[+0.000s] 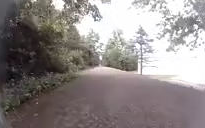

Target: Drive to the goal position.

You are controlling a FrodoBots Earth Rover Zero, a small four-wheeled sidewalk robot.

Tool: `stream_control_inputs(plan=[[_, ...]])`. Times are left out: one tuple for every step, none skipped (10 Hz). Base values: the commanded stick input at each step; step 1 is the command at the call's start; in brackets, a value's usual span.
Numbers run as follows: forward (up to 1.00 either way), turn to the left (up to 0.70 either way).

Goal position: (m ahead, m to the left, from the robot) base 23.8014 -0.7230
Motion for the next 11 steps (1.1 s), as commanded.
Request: stream_control_inputs(plan=[[0.7, 0.0], [0.7, 0.0], [0.7, 0.0], [0.7, 0.0], [0.7, 0.0], [0.7, 0.0], [0.7, 0.0], [0.7, 0.0], [0.7, 0.0], [0.7, 0.0], [0.7, 0.0]])
